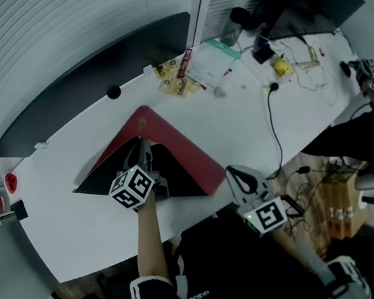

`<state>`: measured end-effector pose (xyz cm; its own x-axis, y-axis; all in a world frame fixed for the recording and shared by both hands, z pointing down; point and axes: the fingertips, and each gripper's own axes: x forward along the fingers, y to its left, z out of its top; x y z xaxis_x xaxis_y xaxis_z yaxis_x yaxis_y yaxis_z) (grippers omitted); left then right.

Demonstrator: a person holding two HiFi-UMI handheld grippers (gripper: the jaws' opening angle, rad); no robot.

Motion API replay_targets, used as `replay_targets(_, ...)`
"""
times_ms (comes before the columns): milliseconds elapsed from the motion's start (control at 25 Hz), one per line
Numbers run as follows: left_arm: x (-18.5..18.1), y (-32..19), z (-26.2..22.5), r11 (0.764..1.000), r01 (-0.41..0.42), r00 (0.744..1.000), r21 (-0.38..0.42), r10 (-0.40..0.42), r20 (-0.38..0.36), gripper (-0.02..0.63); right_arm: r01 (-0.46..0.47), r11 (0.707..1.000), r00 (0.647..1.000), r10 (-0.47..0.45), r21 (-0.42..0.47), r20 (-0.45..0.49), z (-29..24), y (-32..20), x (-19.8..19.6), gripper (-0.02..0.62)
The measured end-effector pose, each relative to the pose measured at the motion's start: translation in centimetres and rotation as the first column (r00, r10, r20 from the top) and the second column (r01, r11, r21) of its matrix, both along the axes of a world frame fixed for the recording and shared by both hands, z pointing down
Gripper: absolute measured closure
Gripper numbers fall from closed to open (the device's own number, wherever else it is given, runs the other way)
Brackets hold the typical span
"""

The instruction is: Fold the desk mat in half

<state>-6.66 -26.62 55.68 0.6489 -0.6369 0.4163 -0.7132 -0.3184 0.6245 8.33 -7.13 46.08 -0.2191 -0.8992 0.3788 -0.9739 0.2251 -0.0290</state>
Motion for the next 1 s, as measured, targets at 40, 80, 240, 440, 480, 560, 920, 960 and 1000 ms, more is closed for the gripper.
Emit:
replay_targets(40, 0.2, -0.4, 0.1, 1.000, 0.000, 1.000, 0.000, 0.000, 0.000, 0.586, -0.006, 1.000, 1.000, 0.006, -0.008, -0.001, 0.1, 0.0, 0.1, 0.597)
replay_targets(80, 0.4, -0.7, 0.3, 1.000, 0.000, 1.000, -0.001, 0.000, -0.001, 0.586, -0.012, 1.000, 1.000, 0.012, -0.016, -0.002, 0.3, 0.0, 0.1, 0.597)
replay_targets(240, 1.1, -2.0, 0.9, 1.000, 0.001, 1.000, -0.007, -0.001, -0.001, 0.586, -0.018, 1.000, 1.000, 0.018, -0.023, -0.006, 0.6, -0.2, 0.3, 0.597)
replay_targets(440, 1.8, -3.4, 1.8, 1.000, 0.003, 1.000, -0.014, -0.003, 0.003, 0.586, -0.022, 0.999, 1.000, 0.022, -0.035, -0.008, 1.0, -0.6, 0.4, 0.597)
replay_targets(480, 1.9, -3.6, 1.9, 1.000, 0.004, 1.000, -0.015, -0.004, 0.005, 0.586, -0.019, 0.999, 1.000, 0.018, -0.037, -0.009, 1.1, -0.6, 0.3, 0.597)
replay_targets(560, 2.1, -4.2, 2.1, 1.000, 0.006, 1.000, -0.016, -0.006, 0.013, 0.586, -0.016, 0.999, 1.000, 0.016, -0.039, -0.007, 1.1, -0.8, 0.2, 0.597)
replay_targets(920, 3.5, -6.5, 3.9, 1.000, 0.008, 0.997, -0.017, -0.007, 0.078, 0.586, -0.014, 0.998, 1.000, 0.014, -0.062, 0.003, 1.6, -1.6, 0.3, 0.597)
replay_targets(960, 3.7, -6.8, 4.1, 1.000, 0.009, 0.996, -0.019, -0.007, 0.086, 0.586, -0.013, 0.998, 1.000, 0.013, -0.065, 0.005, 1.7, -1.7, 0.3, 0.597)
replay_targets(1000, 3.9, -7.0, 4.3, 1.000, 0.009, 0.996, -0.019, -0.008, 0.093, 0.586, -0.012, 0.998, 1.000, 0.012, -0.067, 0.006, 1.8, -1.8, 0.4, 0.597)
